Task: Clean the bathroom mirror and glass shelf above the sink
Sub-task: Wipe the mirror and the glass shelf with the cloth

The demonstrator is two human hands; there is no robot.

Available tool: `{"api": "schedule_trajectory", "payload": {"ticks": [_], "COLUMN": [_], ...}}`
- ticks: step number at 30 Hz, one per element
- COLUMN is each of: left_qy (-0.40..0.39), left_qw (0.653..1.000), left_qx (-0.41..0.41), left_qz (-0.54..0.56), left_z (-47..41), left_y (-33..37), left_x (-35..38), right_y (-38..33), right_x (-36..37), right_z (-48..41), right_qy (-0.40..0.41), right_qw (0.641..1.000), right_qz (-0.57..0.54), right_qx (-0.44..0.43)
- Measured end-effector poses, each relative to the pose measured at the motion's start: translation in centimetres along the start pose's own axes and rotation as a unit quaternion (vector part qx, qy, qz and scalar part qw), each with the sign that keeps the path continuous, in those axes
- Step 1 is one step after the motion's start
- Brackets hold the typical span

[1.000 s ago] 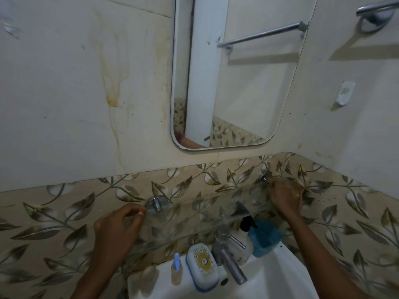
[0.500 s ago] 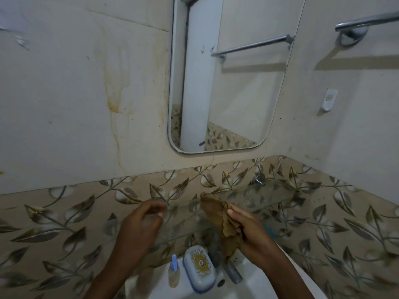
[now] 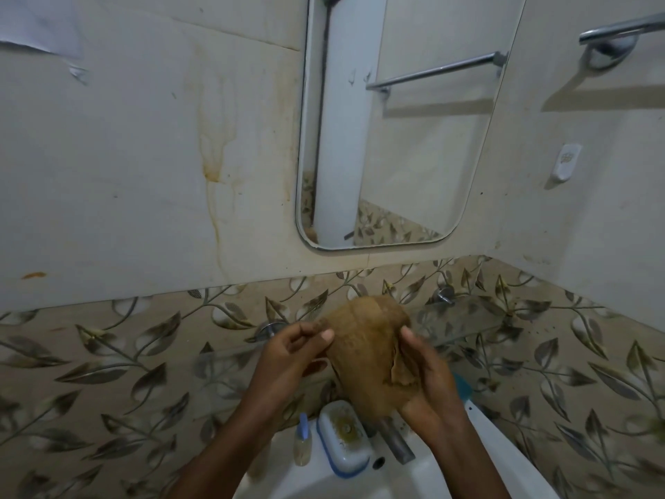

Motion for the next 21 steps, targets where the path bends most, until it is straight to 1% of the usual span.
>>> {"api": "schedule_trajectory", "payload": {"ticks": [3,6,8,9,11,13,15,19,21], "left_qy": [-0.006,-0.005,-0.010,-0.019,-0.054,-0.099,-0.115,-0.070,-0.067], "left_qw": [0.997,0.992,0.993,0.995,0.996,0.993,0.992,0.995,0.994], "left_qx": [0.046,0.057,0.025,0.003,-0.038,-0.053,-0.030,0.050,0.073], "left_qz": [-0.060,-0.115,-0.113,-0.103,-0.064,-0.043,-0.045,-0.042,-0.037], "left_z": [-0.4,-0.7,-0.6,-0.4,0.1,0.5,0.7,0.8,0.7], "left_y": [1.3,1.8,1.5,1.2,0.7,0.2,-0.4,-1.2,-1.4], "left_x": [0.6,1.2,1.5,1.5,1.4,1.3,1.3,1.4,1.6], "right_y": [-0.7,-0.8,-1.0,-1.1,-1.5,-1.9,-2.4,-3.2,-3.5], "right_x": [-0.4,-0.7,-1.0,-1.2,-1.4,-1.6,-2.0,-2.9,-3.3], "right_z": [0.1,0.8,1.0,1.0,1.2,1.5,2.0,2.7,2.9], "right_qy": [0.026,0.054,0.077,0.083,0.078,0.064,0.053,0.029,0.020], "right_qw": [0.993,0.977,0.961,0.958,0.963,0.971,0.970,0.948,0.932], "right_qz": [0.094,0.188,0.245,0.253,0.241,0.220,0.225,0.289,0.328], "right_qx": [-0.070,-0.088,-0.103,-0.105,-0.092,-0.070,-0.070,-0.133,-0.155]}}
Point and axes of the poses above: each hand's wrist, its own z-axis away from the middle knuckle, its own x-axis out of the palm, y = z × x, the point moved 1 cm from there along -z, towards the middle knuckle, and after that the axes turned 3 degrees about -z, right-handed, at the moved point
